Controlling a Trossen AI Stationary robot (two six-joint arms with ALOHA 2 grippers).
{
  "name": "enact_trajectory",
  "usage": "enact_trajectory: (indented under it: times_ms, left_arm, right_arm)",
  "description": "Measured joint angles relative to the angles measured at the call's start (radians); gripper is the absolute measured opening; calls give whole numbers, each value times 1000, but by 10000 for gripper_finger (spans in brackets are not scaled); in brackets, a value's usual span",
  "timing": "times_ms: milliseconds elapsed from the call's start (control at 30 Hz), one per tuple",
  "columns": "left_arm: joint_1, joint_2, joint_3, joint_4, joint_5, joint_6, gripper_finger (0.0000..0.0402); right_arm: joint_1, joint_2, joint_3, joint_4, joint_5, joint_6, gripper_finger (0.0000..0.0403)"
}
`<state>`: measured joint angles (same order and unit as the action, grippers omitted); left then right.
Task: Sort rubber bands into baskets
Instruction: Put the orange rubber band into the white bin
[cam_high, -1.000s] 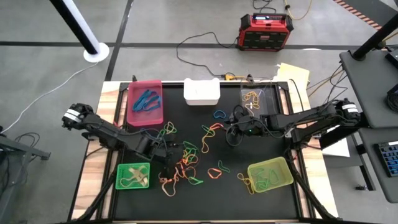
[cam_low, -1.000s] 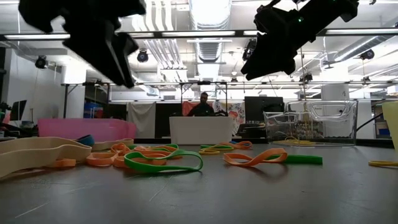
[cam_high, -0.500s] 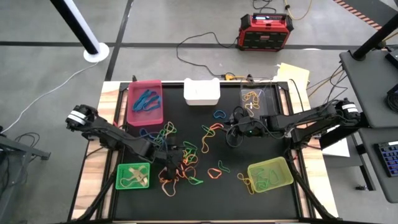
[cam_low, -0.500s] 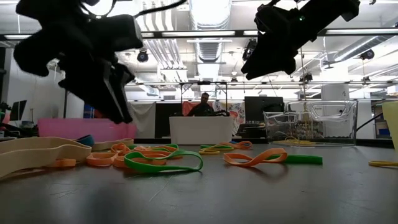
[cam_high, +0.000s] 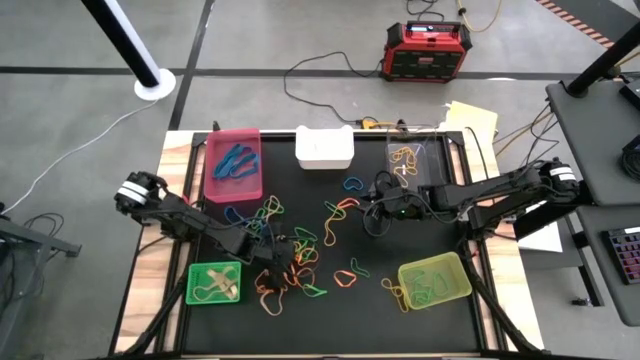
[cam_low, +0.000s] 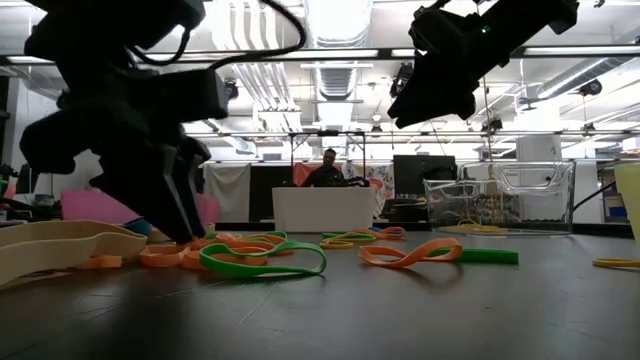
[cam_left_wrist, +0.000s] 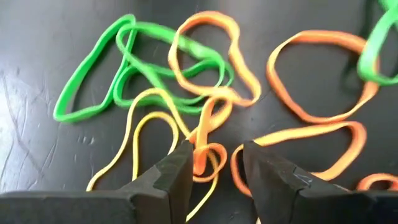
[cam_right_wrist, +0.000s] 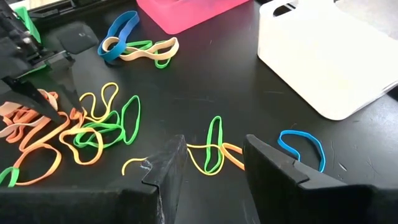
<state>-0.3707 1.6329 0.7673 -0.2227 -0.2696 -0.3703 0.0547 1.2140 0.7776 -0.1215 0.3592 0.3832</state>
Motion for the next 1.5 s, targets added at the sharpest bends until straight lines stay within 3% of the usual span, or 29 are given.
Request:
enact_trajectory:
  times_ms: [167, 367, 733, 967, 1267, 1500]
  left_arm:
    - [1, 1, -11, -3, -7, -14, 91]
    - [1, 1, -11, -3, -9, -11, 8]
    - [1, -62, 28, -23, -41, 88, 0]
    - [2, -107, 65, -88, -124, 147, 0]
    - [77, -132, 211, -94, -234, 468, 0]
    - [320, -132, 291, -78, -221, 752, 0]
  right_arm:
    - [0, 0, 0, 0, 0, 0, 153]
    - [0, 0, 0, 0, 0, 0, 153]
    - [0, 0, 0, 0, 0, 0, 153]
    - [0, 0, 0, 0, 0, -1, 153]
    - [0, 0, 0, 0, 0, -8, 153]
    - [0, 0, 0, 0, 0, -18, 153]
